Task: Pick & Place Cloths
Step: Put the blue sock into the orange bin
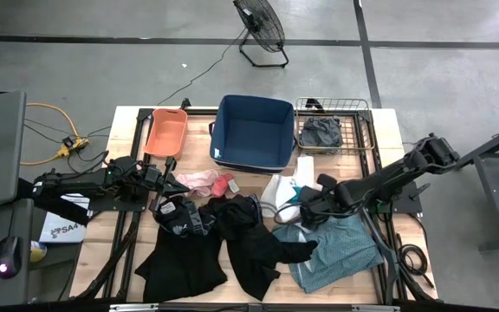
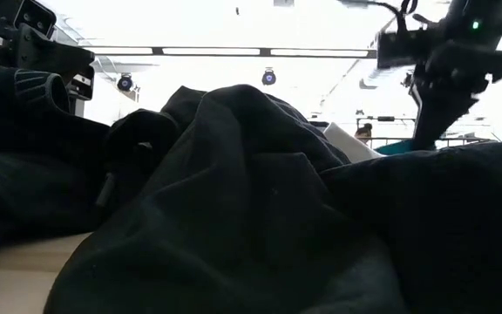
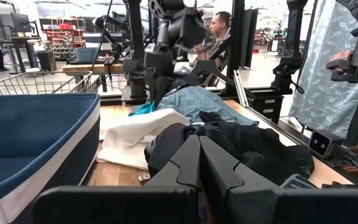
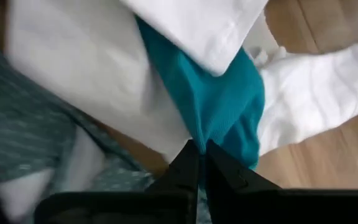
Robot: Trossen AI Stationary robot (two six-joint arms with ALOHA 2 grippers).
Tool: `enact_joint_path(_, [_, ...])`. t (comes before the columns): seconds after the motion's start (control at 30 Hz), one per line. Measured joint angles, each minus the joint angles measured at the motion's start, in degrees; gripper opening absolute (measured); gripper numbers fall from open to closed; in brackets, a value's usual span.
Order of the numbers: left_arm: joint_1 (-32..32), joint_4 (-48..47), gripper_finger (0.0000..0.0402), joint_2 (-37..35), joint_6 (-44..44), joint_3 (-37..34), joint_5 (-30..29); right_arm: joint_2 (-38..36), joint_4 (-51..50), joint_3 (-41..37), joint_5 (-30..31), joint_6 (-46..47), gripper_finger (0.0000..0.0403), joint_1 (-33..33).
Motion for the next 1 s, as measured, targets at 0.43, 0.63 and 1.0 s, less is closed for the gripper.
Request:
enact_joint_path(0.43, [0.0, 0.1, 0.0001, 0.0, -0.4, 0.0, 0.0, -9.0, -8.1, 6.5, 13.8, 10.9, 0.0004, 4.0])
enact_joint_path(0.63, [0.0, 0.1, 0.0001, 0.0, -8.7, 0.0, 0.1, -10.0, -0.2, 6.5, 20.4, 6.8, 0.0004, 3.9])
enact_joint_path(1.0, [0.0, 1.0, 0.0001, 0.0, -10.4, 2.1, 0.5, -10.0, 28.2, 6.5, 30.8, -17.3, 0.0004, 3.9])
